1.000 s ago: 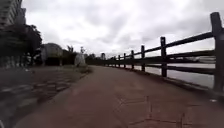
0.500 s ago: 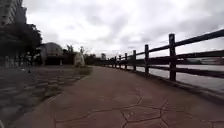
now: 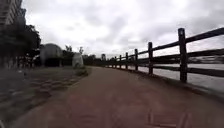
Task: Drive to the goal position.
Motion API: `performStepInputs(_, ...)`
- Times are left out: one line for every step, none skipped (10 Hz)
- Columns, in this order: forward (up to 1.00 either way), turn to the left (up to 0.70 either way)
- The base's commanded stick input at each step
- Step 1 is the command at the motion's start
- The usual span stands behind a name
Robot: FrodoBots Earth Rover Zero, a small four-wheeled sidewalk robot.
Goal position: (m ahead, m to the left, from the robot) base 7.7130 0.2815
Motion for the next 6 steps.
performStepInputs(1.0, 0.0)
performStepInputs(1.0, 0.0)
performStepInputs(1.0, 0.0)
performStepInputs(1.0, 0.0)
performStepInputs(1.0, 0.0)
performStepInputs(1.0, 0.0)
